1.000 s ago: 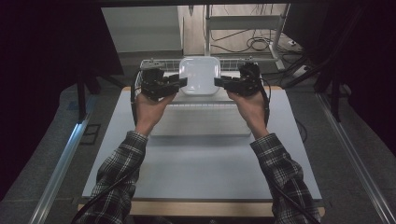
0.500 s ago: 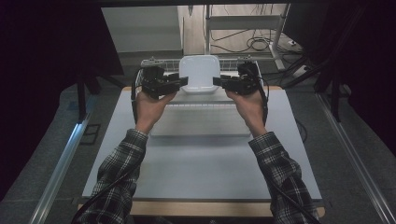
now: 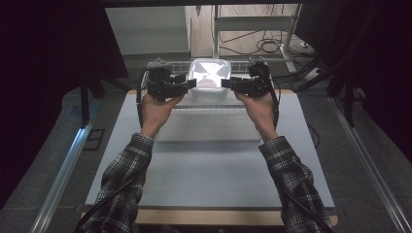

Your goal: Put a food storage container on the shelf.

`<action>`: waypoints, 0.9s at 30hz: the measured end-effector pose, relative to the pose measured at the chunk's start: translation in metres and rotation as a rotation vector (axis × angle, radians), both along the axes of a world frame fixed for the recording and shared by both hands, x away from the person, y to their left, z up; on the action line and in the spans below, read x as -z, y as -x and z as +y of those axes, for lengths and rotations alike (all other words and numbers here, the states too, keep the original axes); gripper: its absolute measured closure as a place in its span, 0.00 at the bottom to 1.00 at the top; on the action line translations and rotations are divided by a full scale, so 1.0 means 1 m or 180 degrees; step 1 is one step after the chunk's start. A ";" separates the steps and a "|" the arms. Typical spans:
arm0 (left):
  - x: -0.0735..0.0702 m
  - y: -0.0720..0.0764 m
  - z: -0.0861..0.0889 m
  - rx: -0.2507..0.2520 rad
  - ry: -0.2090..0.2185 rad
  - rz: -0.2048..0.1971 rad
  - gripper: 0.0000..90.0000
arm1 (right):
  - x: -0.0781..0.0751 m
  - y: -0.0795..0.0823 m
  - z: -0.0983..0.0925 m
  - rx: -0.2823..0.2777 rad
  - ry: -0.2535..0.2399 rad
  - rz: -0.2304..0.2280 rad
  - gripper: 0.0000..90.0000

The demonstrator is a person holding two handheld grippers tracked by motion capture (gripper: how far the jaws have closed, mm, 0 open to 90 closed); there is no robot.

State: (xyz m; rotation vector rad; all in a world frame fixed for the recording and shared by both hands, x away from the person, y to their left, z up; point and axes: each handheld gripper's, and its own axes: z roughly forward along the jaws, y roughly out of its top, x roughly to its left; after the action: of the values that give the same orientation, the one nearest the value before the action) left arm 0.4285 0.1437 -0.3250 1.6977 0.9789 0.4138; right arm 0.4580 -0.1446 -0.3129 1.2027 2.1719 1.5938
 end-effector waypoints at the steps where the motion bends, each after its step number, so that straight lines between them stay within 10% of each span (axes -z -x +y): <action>1: 0.000 0.000 0.001 0.0000 0.0006 -0.0005 0.53 | -0.001 0.000 -0.001 0.0005 -0.0004 -0.0015 0.59; 8: 0.000 -0.001 0.010 -0.0091 0.0006 -0.0002 0.55 | -0.013 0.000 -0.014 0.0174 0.0027 -0.0164 0.56; 14: -0.001 -0.010 0.010 -0.0373 -0.0331 -0.0015 0.71 | -0.010 0.003 -0.022 0.0466 0.0237 -0.0259 0.80; 22: 0.009 -0.034 -0.008 -0.0429 -0.0517 0.0165 0.88 | 0.015 -0.016 -0.006 0.0589 0.0619 -0.0092 0.96; 27: 0.013 -0.032 -0.012 -0.0397 -0.0499 0.0167 0.90 | 0.020 -0.020 0.002 0.0548 0.0597 -0.0045 0.99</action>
State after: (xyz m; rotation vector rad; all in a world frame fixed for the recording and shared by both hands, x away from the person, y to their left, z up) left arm 0.4601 0.1317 -0.3377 1.8008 1.1190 0.5423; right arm 0.4782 -0.1426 -0.3333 1.2766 2.0912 1.2957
